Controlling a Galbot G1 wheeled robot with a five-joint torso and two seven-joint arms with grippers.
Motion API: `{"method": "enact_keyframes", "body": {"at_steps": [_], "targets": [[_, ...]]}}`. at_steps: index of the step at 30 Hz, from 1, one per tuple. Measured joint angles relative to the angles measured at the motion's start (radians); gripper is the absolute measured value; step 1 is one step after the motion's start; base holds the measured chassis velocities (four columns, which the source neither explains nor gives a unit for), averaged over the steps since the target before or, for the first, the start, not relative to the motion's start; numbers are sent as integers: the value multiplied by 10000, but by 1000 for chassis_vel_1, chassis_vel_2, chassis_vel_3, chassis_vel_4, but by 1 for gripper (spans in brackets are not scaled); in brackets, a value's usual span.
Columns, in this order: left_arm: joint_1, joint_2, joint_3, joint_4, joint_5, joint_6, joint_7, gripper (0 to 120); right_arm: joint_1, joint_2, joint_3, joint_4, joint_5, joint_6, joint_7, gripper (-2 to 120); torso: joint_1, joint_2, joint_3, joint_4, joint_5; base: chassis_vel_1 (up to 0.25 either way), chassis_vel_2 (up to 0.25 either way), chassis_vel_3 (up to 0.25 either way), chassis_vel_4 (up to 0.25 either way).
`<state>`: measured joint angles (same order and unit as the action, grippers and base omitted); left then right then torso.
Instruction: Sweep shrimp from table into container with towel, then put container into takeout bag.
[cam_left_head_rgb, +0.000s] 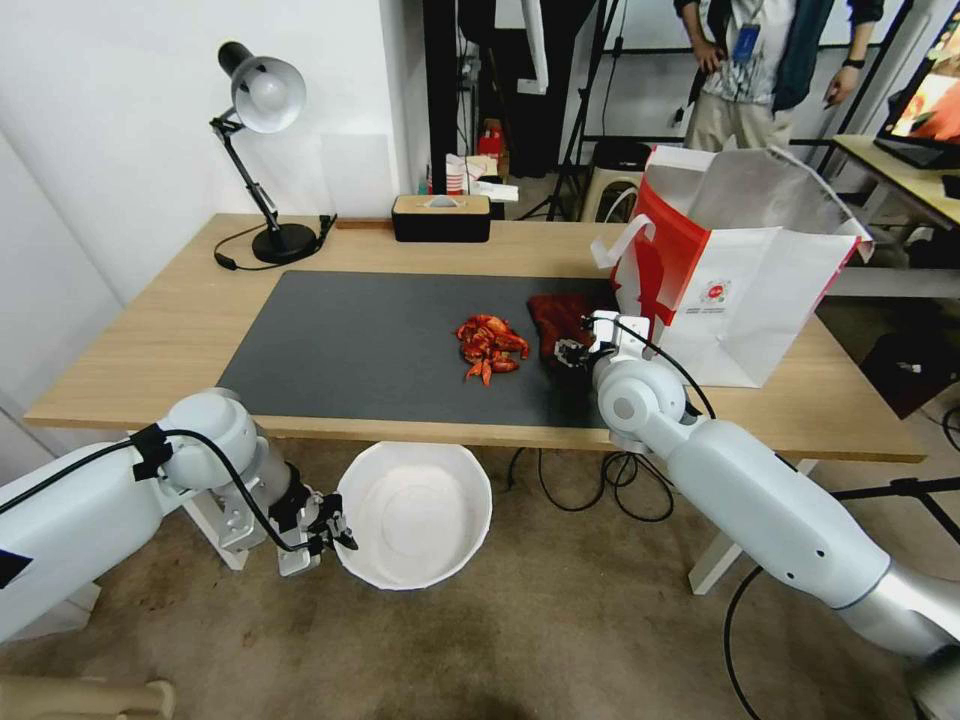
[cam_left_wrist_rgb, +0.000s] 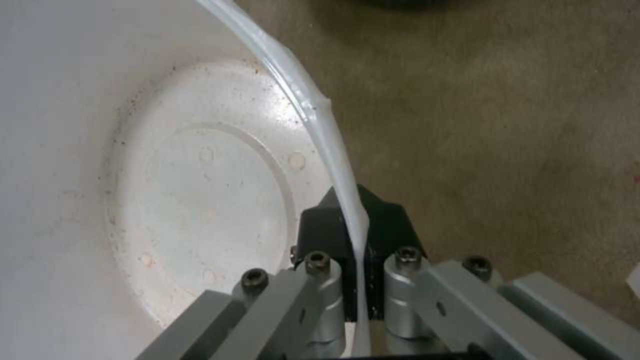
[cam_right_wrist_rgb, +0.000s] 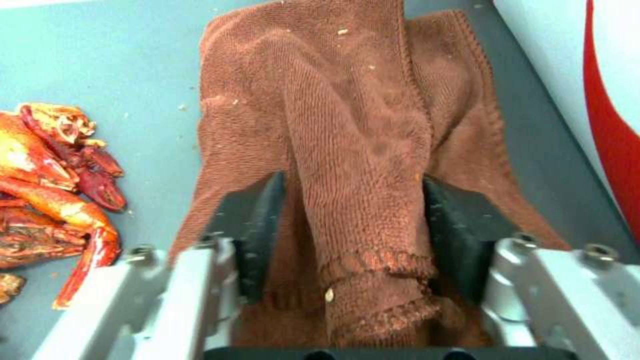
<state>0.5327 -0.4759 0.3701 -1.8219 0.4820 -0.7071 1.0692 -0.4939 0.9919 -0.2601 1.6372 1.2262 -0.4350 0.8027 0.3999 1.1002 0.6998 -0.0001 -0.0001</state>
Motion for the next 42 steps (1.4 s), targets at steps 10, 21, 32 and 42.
{"method": "enact_keyframes", "body": {"at_steps": [10, 21, 32, 42], "targets": [[28, 85, -9, -90, -35, -32, -50, 0, -15, 6, 0, 100, 61, 107, -48, 12, 0, -2, 2, 3, 4, 0, 0, 0, 0], [-45, 195, -20, -146, -97, -34, -72, 0, -37, -268, 131, 348, -703, 386, -382, 4, 1, -4, 3, 1, 3, 0, 0, 0, 0], [-25, 333, -30, -233, -131, -46, -137, 0, -21, -955, 317, 874, -1836, 841, -1155, 4, 1, -3, 2, -2, 3, 0, 0, 0, 0], [311, 270, -83, -215, -25, -69, -219, 0, 105, -1091, 521, 882, -2188, 1420, -2440, 4, 1, -3, 0, 2, 2, 0, 0, 0, 0]]}}
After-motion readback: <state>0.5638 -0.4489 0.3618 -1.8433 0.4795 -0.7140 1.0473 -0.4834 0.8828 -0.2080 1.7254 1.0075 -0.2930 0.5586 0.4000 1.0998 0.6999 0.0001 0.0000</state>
